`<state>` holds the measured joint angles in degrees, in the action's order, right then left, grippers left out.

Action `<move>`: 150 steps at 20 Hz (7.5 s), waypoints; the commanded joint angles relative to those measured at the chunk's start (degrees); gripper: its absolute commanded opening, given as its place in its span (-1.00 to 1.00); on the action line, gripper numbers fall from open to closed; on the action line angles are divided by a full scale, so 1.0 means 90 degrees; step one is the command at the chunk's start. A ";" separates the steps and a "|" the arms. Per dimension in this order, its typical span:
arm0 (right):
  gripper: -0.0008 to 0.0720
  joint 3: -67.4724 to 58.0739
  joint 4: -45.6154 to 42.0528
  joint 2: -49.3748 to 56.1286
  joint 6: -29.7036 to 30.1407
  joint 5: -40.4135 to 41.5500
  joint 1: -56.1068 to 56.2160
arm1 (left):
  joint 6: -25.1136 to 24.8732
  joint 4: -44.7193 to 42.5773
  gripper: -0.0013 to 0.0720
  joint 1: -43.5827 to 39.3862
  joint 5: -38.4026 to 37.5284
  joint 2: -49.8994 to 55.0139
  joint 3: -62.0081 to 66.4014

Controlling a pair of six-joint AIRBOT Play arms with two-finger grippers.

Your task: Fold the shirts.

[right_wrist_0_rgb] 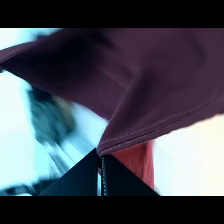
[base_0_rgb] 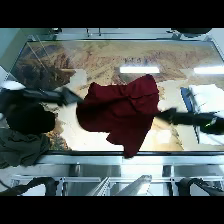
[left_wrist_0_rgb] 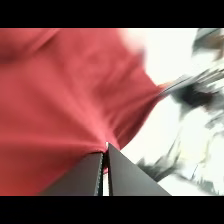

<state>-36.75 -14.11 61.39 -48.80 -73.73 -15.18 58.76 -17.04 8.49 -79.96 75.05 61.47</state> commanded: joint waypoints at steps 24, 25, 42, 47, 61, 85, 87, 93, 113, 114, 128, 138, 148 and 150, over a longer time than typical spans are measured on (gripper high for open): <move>-0.93 -0.2992 -0.0576 0.0787 0.0073 0.1974 -0.0658 | 0.0644 -0.2637 -0.89 -0.0593 0.3011 0.0899 0.2795; -0.93 -0.2951 -0.0578 0.1379 0.0233 0.2399 -0.0435 | 0.0641 -0.2647 -0.89 -0.0617 0.3269 0.1428 0.2800; -0.93 -0.2781 -0.1795 0.1970 -0.0444 0.0092 -0.2023 | 0.1637 -0.3519 -0.02 0.1622 -0.0996 0.2429 0.2103; -0.93 -0.1787 -0.2198 0.1195 -0.0488 0.0090 -0.2443 | 0.1474 -0.4376 -0.01 0.1540 0.0189 0.1073 -0.1292; -0.35 -0.1785 -0.2293 0.1209 -0.0243 -0.0022 -0.2467 | 0.1399 -0.4017 -0.56 0.0274 0.1389 0.0624 -0.2742; 0.02 -0.0874 -0.3602 0.3024 -0.0221 -0.0027 -0.2152 | 0.1243 -0.4250 -0.89 0.0838 0.1292 0.0636 -0.2268; 0.01 -0.0874 -0.3577 0.3024 -0.0221 0.0015 -0.1902 | 0.1243 -0.4255 -0.89 0.0838 0.1277 0.0636 -0.2285; -0.93 -0.1032 -0.2106 0.2849 0.0165 -0.0665 -0.1625 | 0.0590 -0.3077 -0.89 0.0845 0.0801 0.0634 -0.2113; -0.93 -0.5379 0.1095 -0.2669 -0.0083 -0.0202 -0.4199 | 0.0488 0.2351 -0.90 0.3895 -0.1316 -0.2137 0.3939; -0.93 -0.5187 0.1073 -0.2443 -0.0070 -0.0338 -0.3910 | 0.0488 0.1797 -0.90 0.3286 -0.1333 -0.1955 0.3667; -0.93 -0.2543 0.0151 0.2849 0.0804 0.1593 -0.1246 | -0.0381 -0.0641 -0.92 0.1195 0.0270 0.3050 0.2407; -0.93 -0.4204 0.1450 0.5158 0.1545 0.1695 -0.1054 | -0.0432 -0.0656 -0.92 0.1039 0.0393 0.5423 0.5253; -0.93 -0.4340 -0.0590 0.5153 0.1020 0.1644 -0.1078 | -0.0401 -0.2817 -0.92 0.0685 0.0568 0.5714 0.5785; -0.93 -0.4337 -0.0833 0.5153 0.0908 0.1651 -0.1073 | -0.0359 -0.3181 -0.92 0.0593 0.0644 0.5714 0.5785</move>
<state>-75.68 -16.49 107.72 -39.09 -58.96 -24.86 55.00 -38.30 14.94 -75.29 126.32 113.27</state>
